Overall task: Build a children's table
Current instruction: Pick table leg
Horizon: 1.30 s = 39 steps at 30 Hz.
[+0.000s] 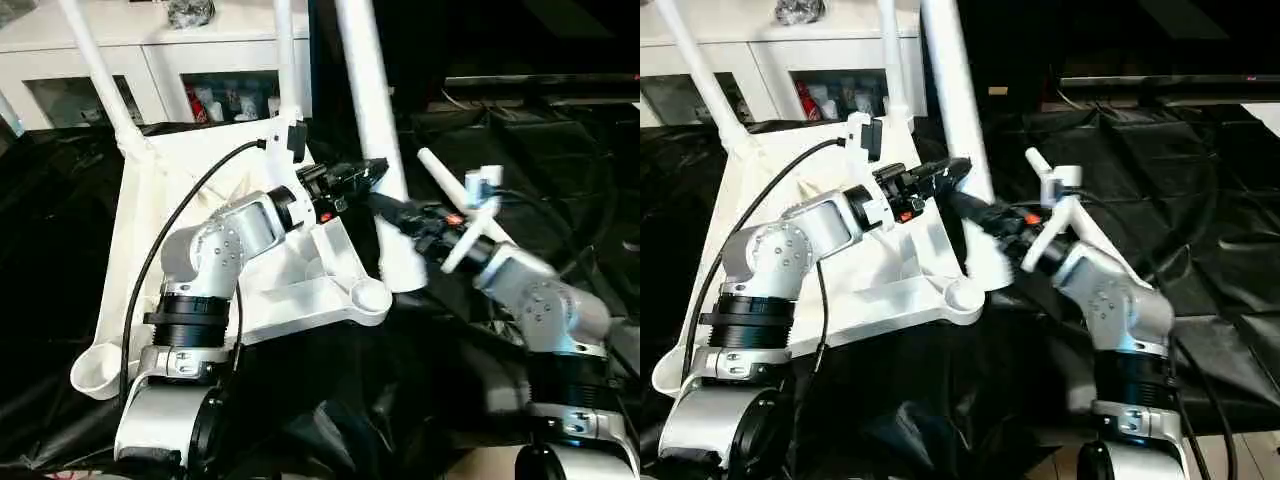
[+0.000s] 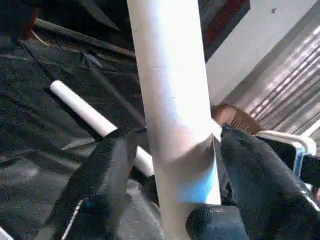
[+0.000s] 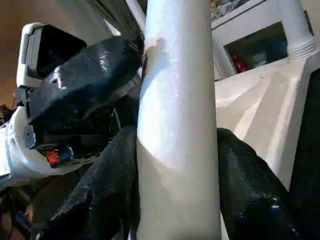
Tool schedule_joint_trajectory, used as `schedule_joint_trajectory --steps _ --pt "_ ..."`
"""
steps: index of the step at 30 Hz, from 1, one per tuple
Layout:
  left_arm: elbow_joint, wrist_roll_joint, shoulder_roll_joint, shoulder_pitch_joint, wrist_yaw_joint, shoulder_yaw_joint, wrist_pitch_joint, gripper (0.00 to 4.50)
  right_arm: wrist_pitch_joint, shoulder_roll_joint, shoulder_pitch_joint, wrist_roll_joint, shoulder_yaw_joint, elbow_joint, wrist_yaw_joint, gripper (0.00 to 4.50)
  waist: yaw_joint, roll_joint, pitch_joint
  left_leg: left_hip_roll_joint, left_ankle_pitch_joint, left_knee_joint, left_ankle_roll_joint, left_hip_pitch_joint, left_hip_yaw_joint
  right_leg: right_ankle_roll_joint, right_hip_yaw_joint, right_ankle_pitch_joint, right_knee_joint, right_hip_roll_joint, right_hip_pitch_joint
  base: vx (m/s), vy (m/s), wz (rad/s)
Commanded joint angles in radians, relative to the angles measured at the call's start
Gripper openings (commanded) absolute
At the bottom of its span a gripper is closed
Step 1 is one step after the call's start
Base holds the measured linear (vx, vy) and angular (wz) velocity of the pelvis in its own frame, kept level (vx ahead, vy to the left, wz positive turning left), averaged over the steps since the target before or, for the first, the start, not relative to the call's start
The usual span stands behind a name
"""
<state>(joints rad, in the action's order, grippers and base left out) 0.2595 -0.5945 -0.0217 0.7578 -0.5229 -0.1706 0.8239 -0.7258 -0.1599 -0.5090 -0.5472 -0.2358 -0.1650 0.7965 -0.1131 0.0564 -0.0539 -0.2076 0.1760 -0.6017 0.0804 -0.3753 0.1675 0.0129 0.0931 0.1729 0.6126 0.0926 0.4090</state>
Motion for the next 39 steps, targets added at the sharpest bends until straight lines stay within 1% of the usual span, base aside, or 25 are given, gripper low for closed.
schedule_joint_trajectory --steps 1,2,4,5,8,9,10,11,14,16,17,18,19,20,23,25,26,27,28,32,33,34,36,37,39 --pt "-0.009 -0.008 -0.003 0.018 0.002 -0.017 0.013 3.47 0.019 -0.009 -0.009 -0.011 0.009 0.034 0.015 1.84 -0.003 -0.025 0.080 -0.003 0.090 0.058 -0.062 0.001 0.005 0.164 -0.038 0.208 -0.075 0.042 -0.065 0.000 0.000 0.00" --pt "-0.011 -0.012 0.000 0.018 0.003 -0.021 0.016 3.47 0.017 -0.011 -0.007 -0.012 0.014 0.040 0.019 1.84 -0.003 -0.023 0.080 -0.003 0.091 0.058 -0.062 0.001 0.005 0.162 -0.038 0.211 -0.075 0.042 -0.065 0.000 0.000 0.00" --pt "-0.012 -0.026 0.008 0.020 0.011 -0.033 0.028 3.63 0.011 -0.013 0.000 -0.014 0.030 0.059 0.030 1.84 -0.004 -0.024 0.080 -0.004 0.092 0.058 -0.060 0.001 0.005 0.159 -0.038 0.209 -0.075 0.042 -0.066 0.000 0.000 0.00" --pt "-0.007 -0.015 0.009 0.020 0.021 -0.025 0.022 3.85 0.010 -0.015 0.008 -0.008 0.048 0.073 0.038 1.84 -0.005 -0.024 0.080 -0.004 0.087 0.058 -0.060 0.000 0.004 0.158 -0.039 0.204 -0.074 0.042 -0.066 0.000 0.000 0.00" --pt "0.009 -0.010 0.014 0.023 0.048 -0.019 0.021 3.97 0.014 -0.020 0.021 0.004 0.088 0.094 0.045 1.84 -0.004 -0.024 0.079 -0.004 0.091 0.059 -0.059 0.000 0.004 0.154 -0.038 0.205 -0.076 0.042 -0.066 0.000 0.000 0.00" --pt "0.014 -0.026 0.023 0.026 0.060 -0.031 0.026 4.03 0.023 -0.020 0.023 0.015 0.104 0.095 0.038 1.84 -0.004 -0.022 0.079 -0.004 0.096 0.059 -0.058 0.000 0.004 0.151 -0.038 0.210 -0.077 0.042 -0.067 0.000 0.000 0.00" --pt "0.016 -0.042 0.033 0.030 0.069 -0.042 0.036 4.06 0.037 -0.020 0.025 0.032 0.124 0.096 0.031 1.84 -0.004 -0.024 0.079 -0.005 0.098 0.059 -0.054 -0.001 0.004 0.150 -0.038 0.212 -0.077 0.043 -0.066 0.000 0.000 0.00" --pt "0.015 -0.046 0.038 0.031 0.072 -0.046 0.040 3.76 0.042 -0.020 0.026 0.040 0.131 0.096 0.027 1.84 -0.003 -0.022 0.078 -0.004 0.100 0.059 -0.051 0.000 0.004 0.152 -0.038 0.217 -0.078 0.042 -0.065 0.000 0.000 0.00" --pt "0.018 -0.050 0.060 0.042 0.119 -0.069 0.051 3.66 0.066 -0.011 0.022 0.083 0.163 0.090 -0.009 1.84 -0.002 -0.024 0.078 -0.004 0.109 0.059 -0.044 0.000 0.004 0.146 -0.038 0.234 -0.080 0.042 -0.065 0.000 0.000 0.00" --pt "0.026 -0.041 0.065 0.050 0.151 -0.073 0.046 3.41 0.090 -0.004 0.016 0.121 0.193 0.081 -0.041 1.84 -0.002 -0.025 0.077 -0.002 0.108 0.059 -0.043 -0.001 0.004 0.134 -0.038 0.244 -0.082 0.042 -0.064 0.000 0.000 0.00" --pt "0.026 -0.041 0.065 0.050 0.151 -0.073 0.046 3.30 0.090 -0.004 0.016 0.121 0.193 0.081 -0.041 1.84 -0.002 -0.024 0.077 -0.003 0.105 0.060 -0.044 0.000 0.003 0.132 -0.038 0.246 -0.082 0.042 -0.064 0.000 0.000 0.00" --pt "0.026 -0.039 0.067 0.052 0.163 -0.075 0.045 3.30 0.098 -0.006 0.014 0.136 0.206 0.079 -0.053 1.84 -0.002 -0.025 0.077 -0.003 0.104 0.060 -0.044 -0.001 0.003 0.131 -0.038 0.244 -0.081 0.042 -0.064 0.000 0.000 0.00" --pt "0.027 -0.033 0.071 0.054 0.190 -0.077 0.042 3.26 0.112 -0.009 0.011 0.159 0.227 0.077 -0.070 1.84 -0.001 -0.025 0.078 -0.003 0.095 0.059 -0.045 -0.001 0.003 0.131 -0.038 0.227 -0.079 0.040 -0.064 0.000 0.000 0.00" --pt "0.033 -0.024 0.074 0.058 0.216 -0.080 0.039 3.22 0.119 -0.004 0.006 0.169 0.232 0.073 -0.085 1.84 0.000 -0.025 0.078 -0.003 0.093 0.059 -0.045 -0.001 0.002 0.134 -0.038 0.219 -0.078 0.040 -0.065 0.000 0.000 0.00" --pt "0.042 -0.009 0.085 0.065 0.272 -0.092 0.030 2.87 0.139 0.010 -0.007 0.197 0.247 0.066 -0.124 1.84 0.000 -0.024 0.079 -0.003 0.085 0.058 -0.048 -0.002 0.002 0.143 -0.038 0.199 -0.077 0.041 -0.065 0.000 0.000 0.00" --pt "0.045 -0.005 0.090 0.066 0.289 -0.097 0.027 2.85 0.149 0.015 -0.010 0.210 0.255 0.065 -0.135 1.84 0.000 -0.024 0.080 -0.004 0.084 0.058 -0.051 -0.002 0.002 0.145 -0.038 0.192 -0.076 0.041 -0.065 0.000 0.000 0.00" --pt "0.051 -0.004 0.095 0.069 0.308 -0.105 0.024 2.65 0.154 0.019 -0.013 0.218 0.261 0.063 -0.146 1.84 0.000 -0.026 0.080 -0.004 0.081 0.057 -0.053 -0.003 0.002 0.146 -0.038 0.186 -0.074 0.041 -0.066 0.000 0.000 0.00" --pt "0.056 -0.004 0.098 0.071 0.323 -0.112 0.022 2.49 0.157 0.021 -0.015 0.223 0.264 0.061 -0.152 1.84 0.000 -0.024 0.080 -0.004 0.080 0.058 -0.055 -0.003 0.002 0.148 -0.038 0.190 -0.075 0.041 -0.064 0.000 0.000 0.00" --pt "0.059 -0.003 0.100 0.071 0.329 -0.113 0.020 2.42 0.159 0.023 -0.017 0.228 0.268 0.060 -0.159 1.84 0.000 -0.025 0.079 -0.004 0.081 0.057 -0.056 -0.004 0.003 0.147 -0.038 0.193 -0.076 0.041 -0.064 0.000 0.000 0.00" --pt "0.064 0.000 0.108 0.069 0.365 -0.122 -0.007 2.32 0.161 0.037 -0.035 0.239 0.277 0.054 -0.192 1.84 0.000 -0.027 0.079 -0.003 0.078 0.057 -0.057 -0.004 0.002 0.141 -0.038 0.194 -0.076 0.041 -0.064 0.000 0.000 0.00" --pt "0.065 -0.001 0.109 0.069 0.368 -0.122 -0.010 2.14 0.159 0.038 -0.037 0.239 0.277 0.055 -0.195 1.84 0.000 -0.028 0.081 -0.003 0.071 0.056 -0.057 -0.005 0.002 0.143 -0.039 0.179 -0.073 0.041 -0.065 0.000 0.000 0.00" --pt "0.064 -0.001 0.111 0.070 0.371 -0.123 -0.013 2.06 0.159 0.039 -0.038 0.240 0.279 0.056 -0.197 1.84 0.000 -0.032 0.081 -0.003 0.067 0.056 -0.059 -0.005 0.003 0.145 -0.039 0.170 -0.073 0.041 -0.065 0.000 0.000 0.00" --pt "0.063 -0.001 0.114 0.071 0.373 -0.126 -0.019 1.93 0.157 0.041 -0.041 0.241 0.283 0.058 -0.198 1.84 0.001 -0.029 0.082 -0.004 0.058 0.056 -0.064 -0.005 0.002 0.158 -0.040 0.137 -0.068 0.040 -0.065 0.000 0.000 0.00" --pt "0.062 -0.002 0.115 0.070 0.372 -0.126 -0.022 1.90 0.158 0.040 -0.041 0.242 0.285 0.059 -0.196 1.84 0.001 -0.032 0.082 -0.004 0.059 0.055 -0.067 -0.005 0.003 0.160 -0.040 0.132 -0.068 0.039 -0.065 0.000 0.000 0.00" --pt "0.060 -0.005 0.116 0.070 0.369 -0.126 -0.023 1.90 0.161 0.039 -0.040 0.244 0.287 0.059 -0.194 1.84 0.000 -0.032 0.082 -0.004 0.062 0.055 -0.069 -0.005 0.003 0.164 -0.041 0.127 -0.067 0.041 -0.065 0.000 0.000 0.00"
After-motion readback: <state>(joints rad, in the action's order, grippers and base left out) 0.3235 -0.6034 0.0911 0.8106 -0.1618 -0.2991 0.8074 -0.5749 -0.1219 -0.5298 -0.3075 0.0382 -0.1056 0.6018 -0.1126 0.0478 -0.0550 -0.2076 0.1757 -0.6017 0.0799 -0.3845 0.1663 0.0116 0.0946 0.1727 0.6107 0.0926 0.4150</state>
